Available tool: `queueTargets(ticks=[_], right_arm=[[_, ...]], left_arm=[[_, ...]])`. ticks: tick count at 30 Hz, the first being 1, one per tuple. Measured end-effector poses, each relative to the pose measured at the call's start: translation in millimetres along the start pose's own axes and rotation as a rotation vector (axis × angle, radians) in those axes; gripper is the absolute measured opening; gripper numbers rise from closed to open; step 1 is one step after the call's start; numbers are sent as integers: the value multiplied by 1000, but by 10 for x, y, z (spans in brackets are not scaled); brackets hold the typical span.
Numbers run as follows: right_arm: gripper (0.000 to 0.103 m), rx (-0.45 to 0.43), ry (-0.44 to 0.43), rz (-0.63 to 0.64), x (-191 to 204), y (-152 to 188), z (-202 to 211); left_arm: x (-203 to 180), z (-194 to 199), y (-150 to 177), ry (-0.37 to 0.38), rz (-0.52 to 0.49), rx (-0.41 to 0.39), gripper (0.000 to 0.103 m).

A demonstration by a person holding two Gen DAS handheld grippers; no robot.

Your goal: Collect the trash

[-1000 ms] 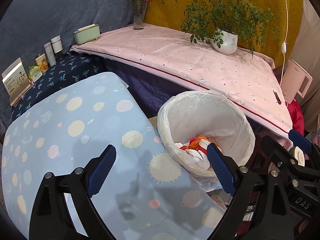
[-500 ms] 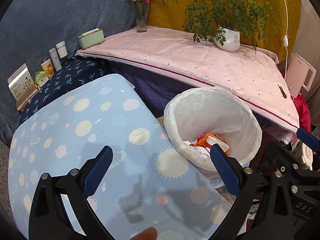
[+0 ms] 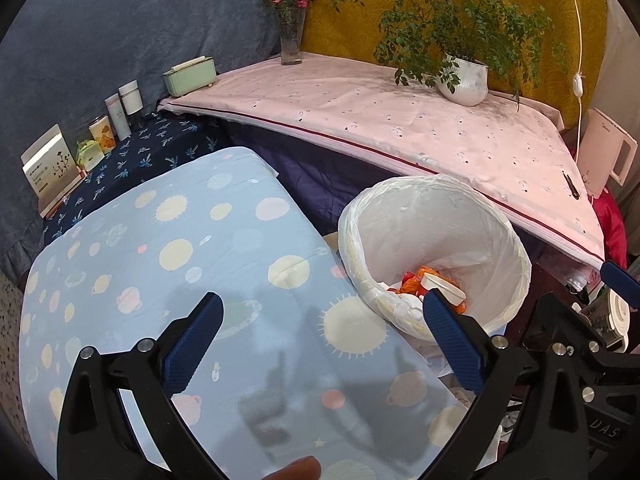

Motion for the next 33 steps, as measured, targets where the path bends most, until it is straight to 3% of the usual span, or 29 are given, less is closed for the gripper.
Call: queueTargets(ticks=[33], right_arm=[[96,5,6,15,2,63,-24]], left_arm=[[-6,-4,38,-12,0,1,96]])
Point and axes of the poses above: each gripper's, at about its wrist camera, not at the fingertips, and z roughly against the way its jaws point, x to its left, y to its underside, the point moved 9 cm from there along -z, roughly the way its jaws point, and after that the axes turned 10 degrees about -z, right-handed, at the moved point
